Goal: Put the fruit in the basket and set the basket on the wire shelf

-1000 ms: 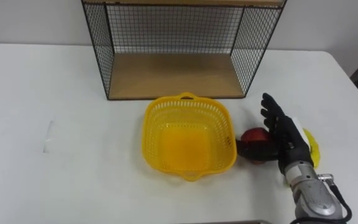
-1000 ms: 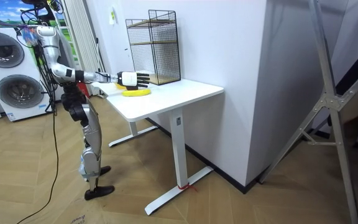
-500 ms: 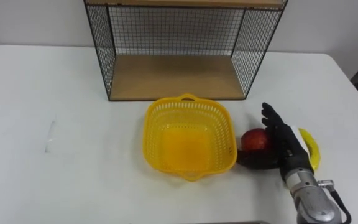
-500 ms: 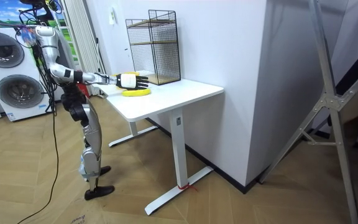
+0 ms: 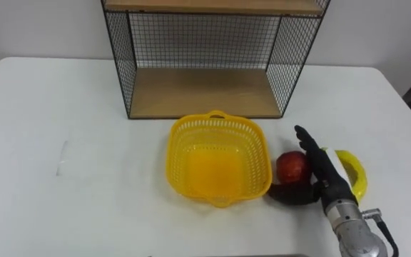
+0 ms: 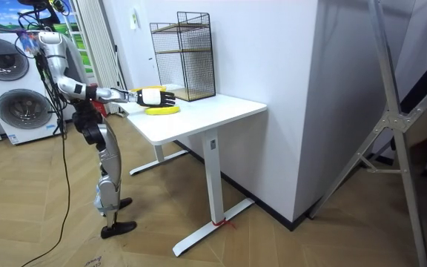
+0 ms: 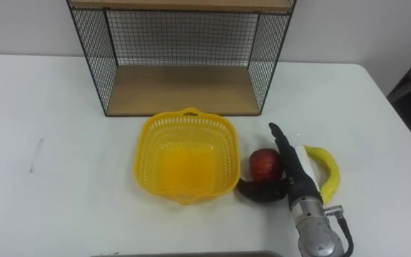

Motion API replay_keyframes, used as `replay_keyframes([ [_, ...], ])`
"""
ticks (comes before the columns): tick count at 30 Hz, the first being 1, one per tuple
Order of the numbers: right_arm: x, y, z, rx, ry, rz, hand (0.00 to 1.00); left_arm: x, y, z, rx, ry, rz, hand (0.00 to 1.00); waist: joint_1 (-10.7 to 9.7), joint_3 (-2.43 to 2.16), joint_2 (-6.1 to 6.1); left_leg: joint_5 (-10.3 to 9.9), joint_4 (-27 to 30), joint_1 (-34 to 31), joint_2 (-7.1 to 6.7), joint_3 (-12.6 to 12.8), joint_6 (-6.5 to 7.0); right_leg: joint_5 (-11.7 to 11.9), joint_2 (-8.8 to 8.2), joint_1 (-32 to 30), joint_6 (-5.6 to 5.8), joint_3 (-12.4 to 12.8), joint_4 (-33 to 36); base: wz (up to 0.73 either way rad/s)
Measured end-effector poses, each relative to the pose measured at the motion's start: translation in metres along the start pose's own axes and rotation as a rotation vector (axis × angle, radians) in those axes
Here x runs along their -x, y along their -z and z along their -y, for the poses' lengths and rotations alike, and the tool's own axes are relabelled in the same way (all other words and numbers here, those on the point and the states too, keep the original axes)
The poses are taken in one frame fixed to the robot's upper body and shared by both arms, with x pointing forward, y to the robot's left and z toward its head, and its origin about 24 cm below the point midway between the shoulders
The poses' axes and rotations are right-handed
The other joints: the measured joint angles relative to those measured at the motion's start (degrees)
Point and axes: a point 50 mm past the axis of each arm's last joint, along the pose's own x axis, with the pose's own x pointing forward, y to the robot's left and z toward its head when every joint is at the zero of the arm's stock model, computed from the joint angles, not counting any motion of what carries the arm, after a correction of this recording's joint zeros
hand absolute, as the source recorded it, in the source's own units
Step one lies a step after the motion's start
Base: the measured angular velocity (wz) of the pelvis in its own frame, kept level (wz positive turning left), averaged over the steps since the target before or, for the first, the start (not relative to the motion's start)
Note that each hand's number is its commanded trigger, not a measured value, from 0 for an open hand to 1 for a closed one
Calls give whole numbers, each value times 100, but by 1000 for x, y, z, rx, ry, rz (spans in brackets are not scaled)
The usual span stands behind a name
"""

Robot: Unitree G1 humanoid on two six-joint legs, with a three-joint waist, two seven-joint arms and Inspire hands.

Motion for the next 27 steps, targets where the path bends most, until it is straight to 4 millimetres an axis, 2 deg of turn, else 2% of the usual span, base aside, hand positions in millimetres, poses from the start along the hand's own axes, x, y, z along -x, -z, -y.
replay_keyframes([
  [6, 1, 1, 7, 137, 66, 9, 100, 0, -2, 0, 0, 7, 4, 0, -18, -16, -6, 0, -14, 35, 2, -1, 0, 0, 6, -10, 0, 3, -8, 0],
  [23, 3, 6, 14, 103, 168, -13, 100, 0, -2, -1, 2, -10, 8, 0, -38, -35, 10, 0, -69, 63, -12, -2, 0, 1, 6, 39, 1, 27, -95, 0],
  [27, 3, 4, 18, 97, 186, -10, 100, 1, -1, 5, 9, 3, 7, 0, -32, -31, 58, 0, -78, 82, -15, 4, -1, 2, 8, 31, 0, 61, -96, 0],
])
